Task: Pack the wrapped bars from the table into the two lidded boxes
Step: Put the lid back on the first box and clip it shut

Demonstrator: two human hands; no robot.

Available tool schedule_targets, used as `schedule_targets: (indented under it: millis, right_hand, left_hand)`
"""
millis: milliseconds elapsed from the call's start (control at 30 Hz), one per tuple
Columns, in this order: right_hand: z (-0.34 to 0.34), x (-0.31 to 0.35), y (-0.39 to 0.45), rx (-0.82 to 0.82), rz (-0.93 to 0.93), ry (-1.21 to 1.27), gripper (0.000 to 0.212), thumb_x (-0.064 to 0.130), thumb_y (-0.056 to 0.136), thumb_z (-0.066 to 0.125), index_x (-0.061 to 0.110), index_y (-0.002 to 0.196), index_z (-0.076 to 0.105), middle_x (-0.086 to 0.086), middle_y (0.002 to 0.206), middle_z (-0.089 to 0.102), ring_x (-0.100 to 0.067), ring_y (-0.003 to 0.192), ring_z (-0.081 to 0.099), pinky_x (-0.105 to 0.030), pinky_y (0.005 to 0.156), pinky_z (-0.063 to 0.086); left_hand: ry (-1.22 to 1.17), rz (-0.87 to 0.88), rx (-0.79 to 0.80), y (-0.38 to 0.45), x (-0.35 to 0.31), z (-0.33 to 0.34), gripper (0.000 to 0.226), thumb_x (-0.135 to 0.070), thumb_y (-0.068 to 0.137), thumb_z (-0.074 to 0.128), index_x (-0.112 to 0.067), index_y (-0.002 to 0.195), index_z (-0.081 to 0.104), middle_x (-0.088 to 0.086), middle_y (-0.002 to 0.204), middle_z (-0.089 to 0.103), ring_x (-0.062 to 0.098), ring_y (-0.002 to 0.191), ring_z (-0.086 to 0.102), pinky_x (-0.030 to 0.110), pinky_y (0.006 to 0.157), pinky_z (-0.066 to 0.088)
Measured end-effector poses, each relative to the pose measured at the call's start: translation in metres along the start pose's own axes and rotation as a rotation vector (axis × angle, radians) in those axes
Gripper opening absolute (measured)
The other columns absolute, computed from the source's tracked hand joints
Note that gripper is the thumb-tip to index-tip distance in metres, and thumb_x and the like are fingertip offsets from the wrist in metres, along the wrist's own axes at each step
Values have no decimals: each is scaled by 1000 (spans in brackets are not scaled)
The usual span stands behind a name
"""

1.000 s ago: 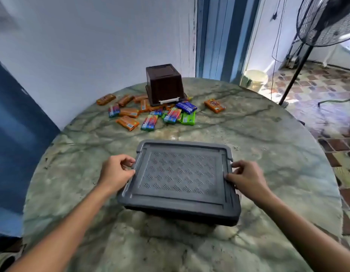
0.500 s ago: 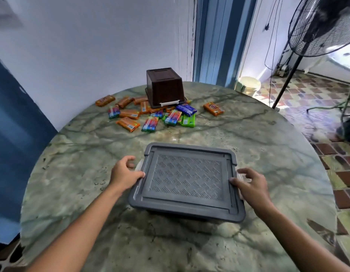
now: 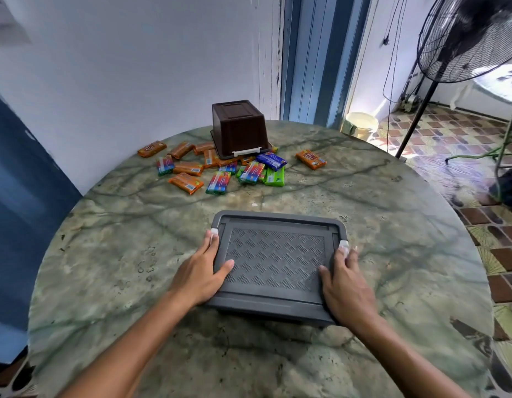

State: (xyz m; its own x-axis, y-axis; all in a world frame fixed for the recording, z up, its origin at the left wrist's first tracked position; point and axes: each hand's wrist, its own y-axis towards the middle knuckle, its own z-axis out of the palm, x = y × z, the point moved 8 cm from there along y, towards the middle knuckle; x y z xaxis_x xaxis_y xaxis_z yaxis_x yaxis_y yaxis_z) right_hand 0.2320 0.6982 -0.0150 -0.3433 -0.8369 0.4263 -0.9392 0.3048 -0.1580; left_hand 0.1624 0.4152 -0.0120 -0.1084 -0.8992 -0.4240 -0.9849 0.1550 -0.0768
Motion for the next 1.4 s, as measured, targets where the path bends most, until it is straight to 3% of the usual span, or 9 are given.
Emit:
schedule_targets:
  millis: [67, 133, 300, 400, 467, 533, 633, 1033, 1400]
  right_hand:
    - [9, 10, -4, 59, -25, -139, 67, 48, 100, 25, 10, 152, 8, -18, 160, -6, -44, 144, 12, -45, 114, 24]
    - [9, 12, -5, 72, -28, -196, 69, 52, 99, 21, 11, 153, 8, -16, 160, -12, -48, 143, 9, -48, 113, 25]
    - [-7, 8, -1, -16, -132, -65, 53, 40, 100, 35, 10, 144, 34, -18, 158, 15, -40, 134, 39, -41, 105, 35]
    - [-28, -21, 10, -218, -25, 363, 34, 21, 98, 49, 5, 128, 52, -21, 128, 55, -34, 111, 55, -39, 93, 41]
    - [-14, -46, 28, -123, 162, 616, 30, 32, 99, 48, 5, 98, 61, -18, 97, 63, -28, 83, 57, -38, 78, 43]
    - [4, -53, 39, -16, 224, 662, 50, 45, 98, 42, 8, 69, 56, -12, 69, 57, -23, 64, 51, -36, 66, 40]
    - [8, -51, 51, -88, 167, 564, 57, 44, 100, 38, 13, 53, 41, -9, 52, 46, -22, 55, 44, -35, 58, 34]
    - [37, 80, 129, 43, -147, 381, 61, 50, 99, 37, 12, 51, 35, -4, 49, 39, -21, 48, 38, -32, 52, 25]
    - [84, 225, 173, 113, -316, 277, 65, 46, 101, 34, 6, 51, 45, -7, 54, 48, -20, 50, 45, -30, 50, 31]
  left_hand:
    - [46, 3, -5, -1, -1, 1, 70, -46, 96, 44, -20, 153, 13, -6, 160, 1, 21, 140, 33, 35, 108, 35]
    - [34, 13, -26, 0, 0, 0, 63, -41, 98, 41, -20, 152, 17, -6, 160, 6, 22, 139, 35, 36, 108, 36]
    - [-216, 28, -162, 9, 11, -11, 43, -16, 95, 51, -12, 138, 50, 0, 148, 41, 20, 133, 45, 30, 110, 34]
    - [-474, -216, -260, 17, 30, -19, 21, -27, 89, 61, -10, 100, 67, 7, 102, 67, 23, 96, 61, 29, 83, 44]
    - [-660, -405, -189, 27, 46, -7, 43, -48, 82, 57, -6, 77, 62, 12, 78, 62, 26, 75, 59, 35, 71, 43]
    - [-668, -476, -34, 30, 51, 11, 54, -53, 87, 50, -2, 77, 65, 16, 78, 64, 27, 75, 60, 34, 70, 43]
    - [-680, -497, -15, 31, 56, 21, 42, -53, 92, 49, -15, 82, 64, 11, 84, 65, 23, 78, 61, 30, 69, 40]
    - [-744, -657, -425, -1, 143, -25, 41, -47, 90, 56, -14, 67, 49, 7, 65, 45, 18, 61, 40, 32, 57, 27]
    - [-457, -761, -547, 2, 218, -92, 62, -46, 97, 43, -6, 50, 45, 8, 54, 49, 24, 55, 46, 33, 56, 31]
